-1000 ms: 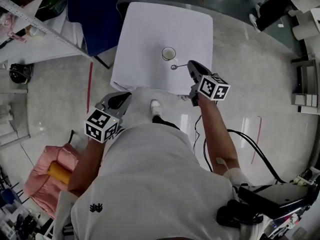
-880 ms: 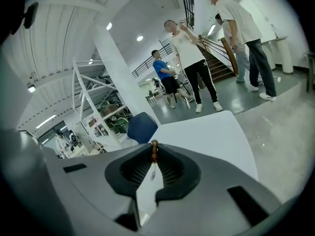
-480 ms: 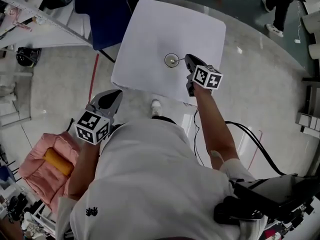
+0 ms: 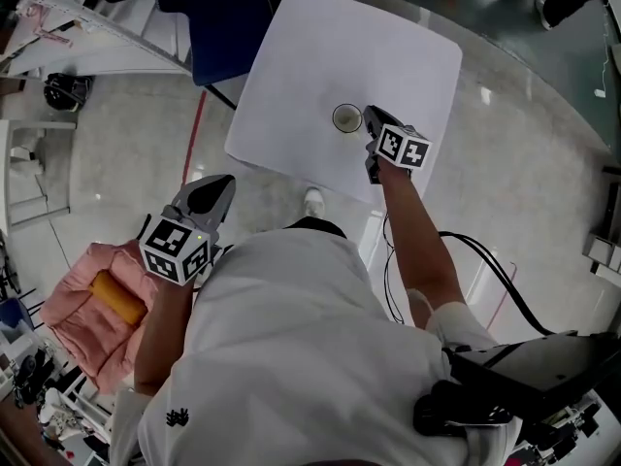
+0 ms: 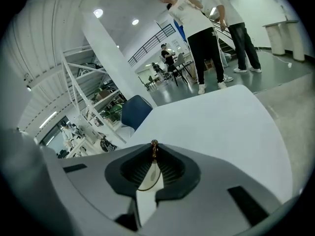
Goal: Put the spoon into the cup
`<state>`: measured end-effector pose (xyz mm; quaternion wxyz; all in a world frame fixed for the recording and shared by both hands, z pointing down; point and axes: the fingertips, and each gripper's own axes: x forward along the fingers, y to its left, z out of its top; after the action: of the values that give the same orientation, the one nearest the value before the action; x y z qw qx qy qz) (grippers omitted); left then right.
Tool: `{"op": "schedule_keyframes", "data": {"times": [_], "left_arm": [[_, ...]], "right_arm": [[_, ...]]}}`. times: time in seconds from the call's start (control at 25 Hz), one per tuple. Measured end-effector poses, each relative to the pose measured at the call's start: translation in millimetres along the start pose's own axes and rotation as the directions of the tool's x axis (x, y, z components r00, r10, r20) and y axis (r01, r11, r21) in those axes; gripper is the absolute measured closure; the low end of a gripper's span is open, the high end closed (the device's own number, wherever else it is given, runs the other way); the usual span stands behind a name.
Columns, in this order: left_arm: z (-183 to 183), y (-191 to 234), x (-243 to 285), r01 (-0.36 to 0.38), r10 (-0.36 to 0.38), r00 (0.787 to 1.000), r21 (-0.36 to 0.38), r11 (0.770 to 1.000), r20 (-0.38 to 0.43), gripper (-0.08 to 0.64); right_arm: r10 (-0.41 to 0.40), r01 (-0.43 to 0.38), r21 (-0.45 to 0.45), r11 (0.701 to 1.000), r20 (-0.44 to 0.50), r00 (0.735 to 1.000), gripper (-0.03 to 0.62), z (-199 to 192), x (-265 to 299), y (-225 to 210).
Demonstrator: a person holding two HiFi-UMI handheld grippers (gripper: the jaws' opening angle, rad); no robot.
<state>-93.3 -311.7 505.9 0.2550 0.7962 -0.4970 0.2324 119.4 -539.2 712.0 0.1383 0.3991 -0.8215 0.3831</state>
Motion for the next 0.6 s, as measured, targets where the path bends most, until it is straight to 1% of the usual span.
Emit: {"op": "schedule_keyframes", "data": {"times": [0.2, 0.6], "left_arm": [[-5, 3, -5, -0.020, 0.020, 1.000, -0.026, 0.999, -0.009, 0.551], [-9, -4, -1, -0.010, 0.009, 0.999, -0.022, 1.000, -0.048, 0.549]], "right_arm": [[0.012, -0.012, 0.002, 1.000, -0.016, 1.000, 0.549, -13, 12, -2], [0.043, -0.043, 0.038, 0.998, -0.004, 0.999, 0.548, -23, 20, -8]]}}
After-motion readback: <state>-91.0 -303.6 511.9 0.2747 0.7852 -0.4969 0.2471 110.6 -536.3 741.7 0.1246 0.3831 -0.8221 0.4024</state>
